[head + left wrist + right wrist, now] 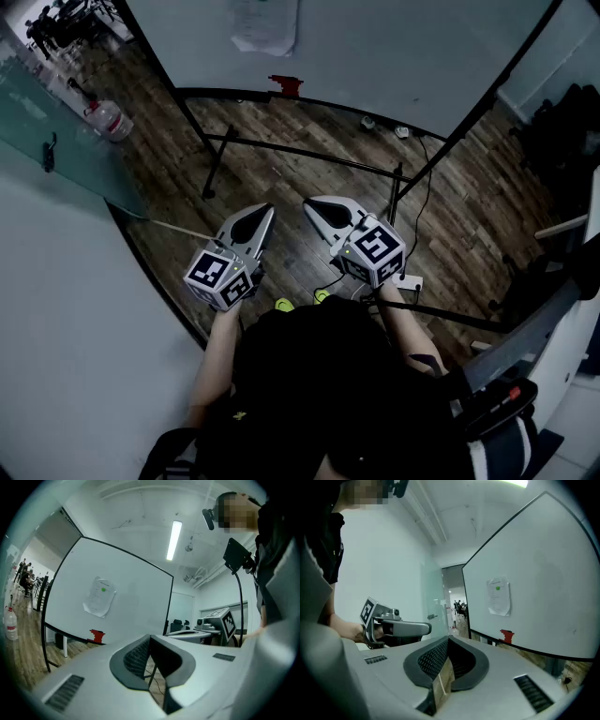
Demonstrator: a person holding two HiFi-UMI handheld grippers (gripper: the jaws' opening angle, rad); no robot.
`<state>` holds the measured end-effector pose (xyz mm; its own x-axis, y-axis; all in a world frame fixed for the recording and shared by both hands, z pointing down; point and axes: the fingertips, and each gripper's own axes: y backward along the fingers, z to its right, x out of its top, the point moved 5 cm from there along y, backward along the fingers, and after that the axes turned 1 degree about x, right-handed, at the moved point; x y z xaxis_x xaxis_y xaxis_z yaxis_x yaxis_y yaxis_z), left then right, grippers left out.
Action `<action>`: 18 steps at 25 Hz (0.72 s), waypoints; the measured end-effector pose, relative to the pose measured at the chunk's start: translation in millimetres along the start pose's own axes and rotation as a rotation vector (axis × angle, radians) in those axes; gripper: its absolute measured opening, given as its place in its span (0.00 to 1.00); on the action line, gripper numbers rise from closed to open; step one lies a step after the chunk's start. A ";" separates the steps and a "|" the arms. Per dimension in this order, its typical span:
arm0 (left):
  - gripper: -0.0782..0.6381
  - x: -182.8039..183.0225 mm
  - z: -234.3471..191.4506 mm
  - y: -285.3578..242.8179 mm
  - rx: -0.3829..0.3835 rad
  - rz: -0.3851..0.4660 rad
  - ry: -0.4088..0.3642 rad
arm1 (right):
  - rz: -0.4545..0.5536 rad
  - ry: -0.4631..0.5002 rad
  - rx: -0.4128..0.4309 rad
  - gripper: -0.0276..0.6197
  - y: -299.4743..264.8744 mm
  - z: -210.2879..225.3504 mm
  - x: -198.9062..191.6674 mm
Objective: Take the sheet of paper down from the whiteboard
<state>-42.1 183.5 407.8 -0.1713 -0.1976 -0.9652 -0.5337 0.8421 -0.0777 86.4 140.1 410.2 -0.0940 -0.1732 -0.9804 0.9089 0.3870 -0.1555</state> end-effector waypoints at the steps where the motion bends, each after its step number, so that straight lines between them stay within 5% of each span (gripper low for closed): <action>1: 0.13 0.3 1.3 -0.5 -0.001 -0.001 0.001 | 0.004 -0.001 0.002 0.06 0.5 -0.2 1.1; 18: 0.13 -2.6 -2.2 -9.3 0.008 -0.004 0.016 | -0.010 0.017 0.018 0.06 -7.7 3.6 3.2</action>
<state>-38.5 175.0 411.6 -0.1821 -0.2087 -0.9609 -0.5275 0.8454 -0.0836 80.6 133.3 408.7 -0.1094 -0.1615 -0.9808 0.9150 0.3692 -0.1628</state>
